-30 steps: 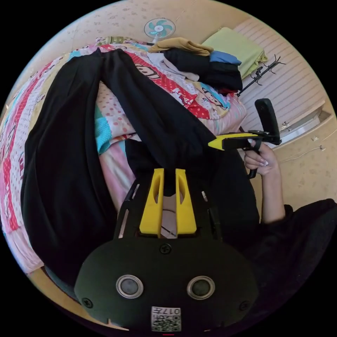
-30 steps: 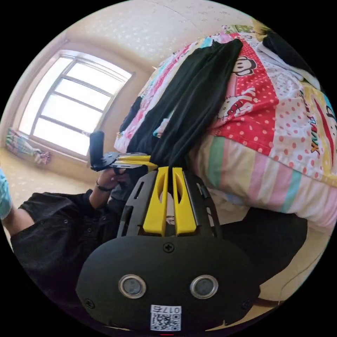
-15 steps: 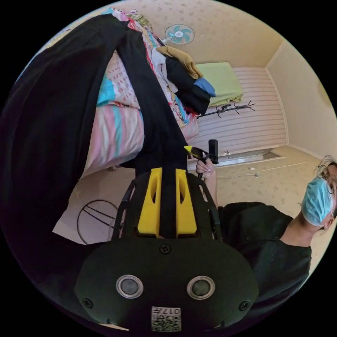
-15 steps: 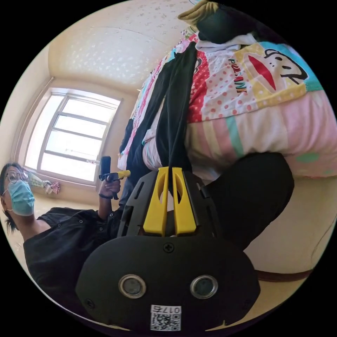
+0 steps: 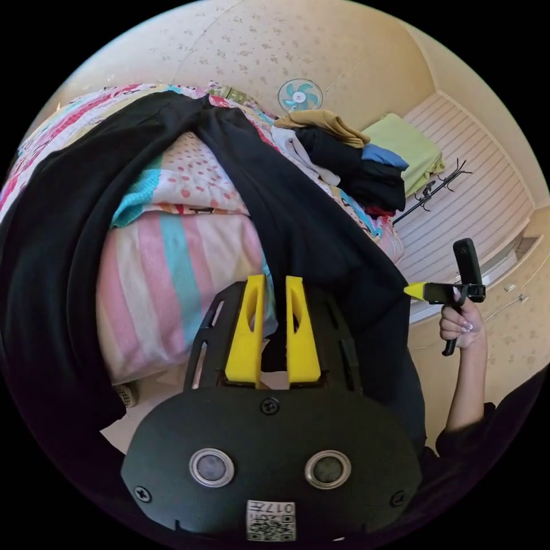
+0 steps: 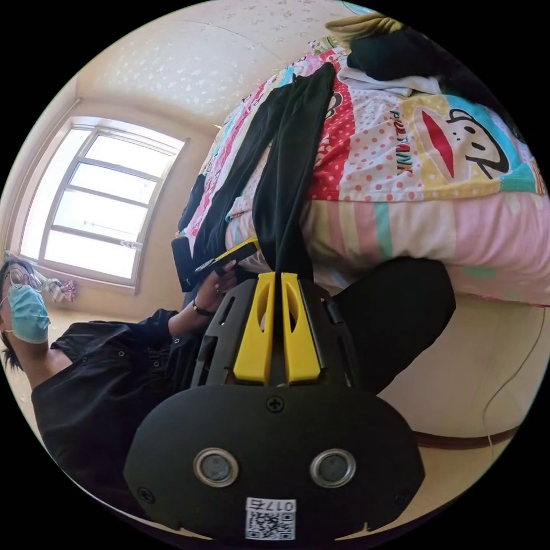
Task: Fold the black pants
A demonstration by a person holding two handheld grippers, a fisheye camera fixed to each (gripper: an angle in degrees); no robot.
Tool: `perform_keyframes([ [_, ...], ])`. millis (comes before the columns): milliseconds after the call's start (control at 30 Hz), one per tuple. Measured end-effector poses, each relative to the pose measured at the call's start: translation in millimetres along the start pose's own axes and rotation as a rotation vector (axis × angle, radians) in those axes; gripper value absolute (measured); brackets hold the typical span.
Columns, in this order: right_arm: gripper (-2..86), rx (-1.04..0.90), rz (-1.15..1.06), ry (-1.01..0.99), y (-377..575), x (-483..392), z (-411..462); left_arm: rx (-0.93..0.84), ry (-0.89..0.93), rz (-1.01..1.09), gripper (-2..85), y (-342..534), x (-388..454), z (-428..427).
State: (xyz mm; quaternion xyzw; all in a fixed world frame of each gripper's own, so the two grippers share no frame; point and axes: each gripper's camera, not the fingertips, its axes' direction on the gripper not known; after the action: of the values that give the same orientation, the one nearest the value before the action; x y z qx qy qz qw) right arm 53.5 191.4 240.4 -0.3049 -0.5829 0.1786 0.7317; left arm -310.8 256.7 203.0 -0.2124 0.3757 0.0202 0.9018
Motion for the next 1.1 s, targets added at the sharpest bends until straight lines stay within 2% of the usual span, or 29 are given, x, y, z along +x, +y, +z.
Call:
perform_keyframes([
  [167,2.0,-0.025,-0.019,0.053,1,-11,-12,-0.094,0.199,-0.064,-0.5,-3,-23,-43],
  [233,1.7,-0.068,-0.064,0.022,1,-13,-8,-0.061,0.112,-0.051,-0.7,8,-25,-68],
  [300,1.4,-0.127,-0.055,-0.039,-2,-6,6,-0.057,-0.058,-0.004,-0.5,22,-26,-71],
  [333,1.2,-0.185,-0.023,0.008,-3,-2,18,-0.075,-0.086,-0.011,-0.4,25,-29,-66],
  [433,0.9,-0.267,-0.012,0.192,0,-5,32,-0.147,-0.012,-0.147,0.9,34,-49,-53],
  [533,1.3,-0.186,-0.093,0.124,2,-19,25,-0.051,0.064,-0.214,4.9,42,-58,-77],
  [633,2.9,-0.018,-0.139,0.091,-5,-29,14,0.098,0.082,-0.147,6.4,43,-42,-103],
  [700,5.0,0.072,-0.177,0.134,-14,-36,18,0.157,0.14,0.0,6.5,36,-17,-102],
  [800,8.2,0.144,-0.217,0.214,-36,-37,42,0.127,0.172,0.115,7.5,27,14,-79],
  [900,9.1,0.024,-0.135,0.273,-62,-15,87,0.077,0.089,0.208,8.3,21,39,-50],
  [967,9.1,0.054,-0.081,0.293,-63,-9,95,0.015,0.069,0.236,8.9,19,46,-31],
  [1100,4.8,0.048,-0.034,0.143,-55,-18,76,-0.073,0.176,0.225,10.2,33,54,-9],
])
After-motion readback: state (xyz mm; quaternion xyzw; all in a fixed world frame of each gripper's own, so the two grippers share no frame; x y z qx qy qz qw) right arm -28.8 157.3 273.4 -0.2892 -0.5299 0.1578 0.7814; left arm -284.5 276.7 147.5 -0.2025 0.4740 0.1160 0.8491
